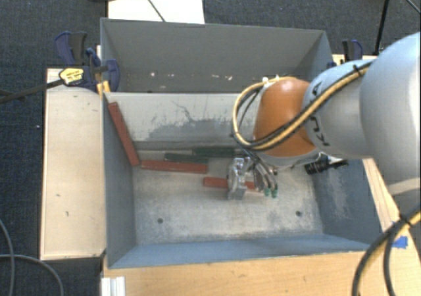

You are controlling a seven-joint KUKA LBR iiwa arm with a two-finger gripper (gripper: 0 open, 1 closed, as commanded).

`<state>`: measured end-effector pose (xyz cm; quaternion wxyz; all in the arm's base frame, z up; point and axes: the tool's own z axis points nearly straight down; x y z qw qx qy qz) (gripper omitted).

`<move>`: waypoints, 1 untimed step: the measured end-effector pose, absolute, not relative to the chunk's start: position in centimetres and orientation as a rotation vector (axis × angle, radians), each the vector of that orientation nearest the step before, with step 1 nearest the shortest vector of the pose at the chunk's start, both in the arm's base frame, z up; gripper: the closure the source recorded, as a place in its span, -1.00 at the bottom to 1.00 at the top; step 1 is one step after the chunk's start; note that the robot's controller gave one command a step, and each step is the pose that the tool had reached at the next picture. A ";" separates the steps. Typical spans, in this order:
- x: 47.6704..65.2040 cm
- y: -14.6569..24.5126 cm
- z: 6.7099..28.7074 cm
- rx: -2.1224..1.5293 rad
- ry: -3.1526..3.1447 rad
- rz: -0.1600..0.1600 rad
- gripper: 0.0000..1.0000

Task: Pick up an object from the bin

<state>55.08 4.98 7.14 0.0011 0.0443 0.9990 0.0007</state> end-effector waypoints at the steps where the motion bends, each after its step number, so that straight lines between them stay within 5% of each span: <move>1: 55.0 4.9 7.1 0.137 3.138 0.001 -1.00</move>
Offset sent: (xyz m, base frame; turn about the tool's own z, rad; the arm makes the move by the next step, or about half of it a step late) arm 0.0000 0.0000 0.0000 0.0000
